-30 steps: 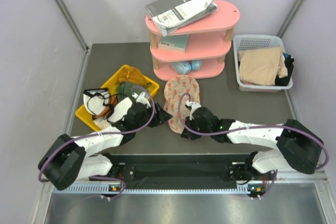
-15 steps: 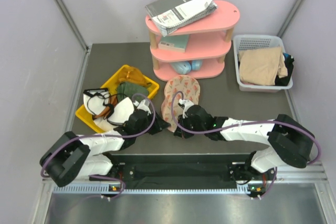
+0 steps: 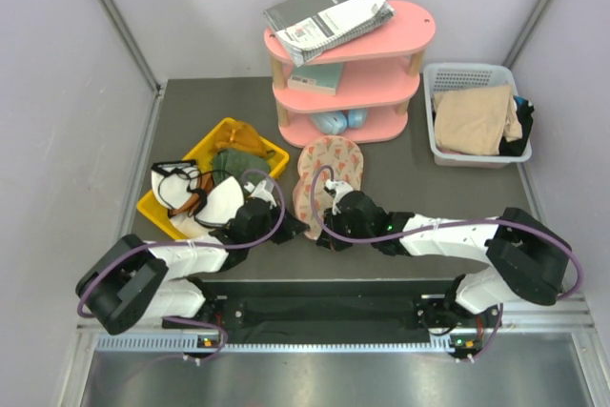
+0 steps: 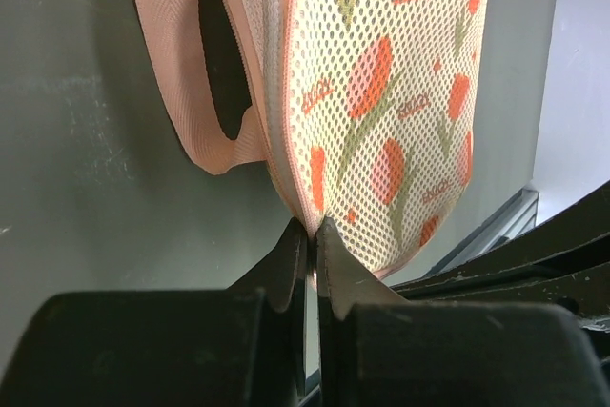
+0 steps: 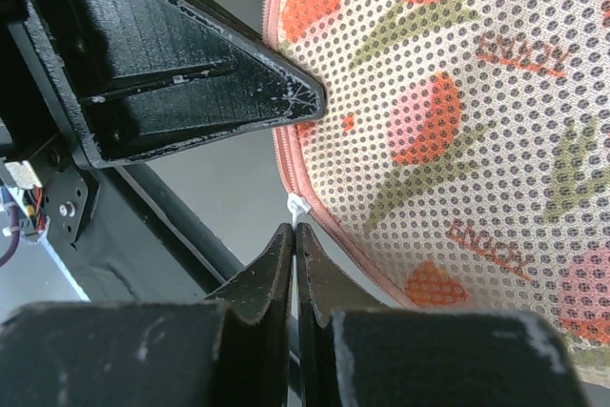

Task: Unzip the laundry bag and remove the bra

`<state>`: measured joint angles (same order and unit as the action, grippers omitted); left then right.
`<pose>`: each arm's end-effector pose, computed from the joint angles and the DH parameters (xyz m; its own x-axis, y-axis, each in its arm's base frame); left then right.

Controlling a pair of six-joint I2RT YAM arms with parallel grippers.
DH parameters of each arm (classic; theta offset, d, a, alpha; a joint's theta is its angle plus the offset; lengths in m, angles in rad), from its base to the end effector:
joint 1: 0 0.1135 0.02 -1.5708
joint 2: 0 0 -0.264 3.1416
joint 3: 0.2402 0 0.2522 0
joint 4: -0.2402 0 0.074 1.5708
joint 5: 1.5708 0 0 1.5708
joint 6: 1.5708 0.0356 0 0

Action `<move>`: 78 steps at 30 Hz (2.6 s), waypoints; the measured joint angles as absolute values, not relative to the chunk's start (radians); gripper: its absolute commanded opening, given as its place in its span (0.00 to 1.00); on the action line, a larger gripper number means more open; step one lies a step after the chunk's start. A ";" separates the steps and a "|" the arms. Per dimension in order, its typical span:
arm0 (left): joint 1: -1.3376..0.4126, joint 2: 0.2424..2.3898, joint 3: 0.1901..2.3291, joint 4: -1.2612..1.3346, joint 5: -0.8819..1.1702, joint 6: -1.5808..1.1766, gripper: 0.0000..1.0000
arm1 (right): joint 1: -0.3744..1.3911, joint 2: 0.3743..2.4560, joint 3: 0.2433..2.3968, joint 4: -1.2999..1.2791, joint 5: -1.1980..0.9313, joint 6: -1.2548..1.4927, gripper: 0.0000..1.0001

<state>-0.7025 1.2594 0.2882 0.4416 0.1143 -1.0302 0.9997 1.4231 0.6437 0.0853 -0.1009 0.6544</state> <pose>0.1663 -0.1461 0.1412 -0.8132 -0.4276 -0.3947 0.0384 0.6374 -0.7696 0.1492 0.2389 0.1751 -0.8093 -0.1393 -0.5706 -0.4868 0.7026 0.5190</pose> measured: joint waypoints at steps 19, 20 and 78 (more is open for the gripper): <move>-0.635 1.232 0.292 0.407 0.111 -0.990 0.00 | 0.976 1.277 0.580 -0.030 -0.009 0.639 0.00; -0.632 1.230 0.292 0.404 0.111 -0.989 0.00 | 0.970 1.267 0.572 -0.035 -0.007 0.638 0.00; -0.575 1.073 0.288 0.260 0.139 -0.917 0.00 | 0.654 1.227 0.522 -0.039 -0.125 0.479 0.00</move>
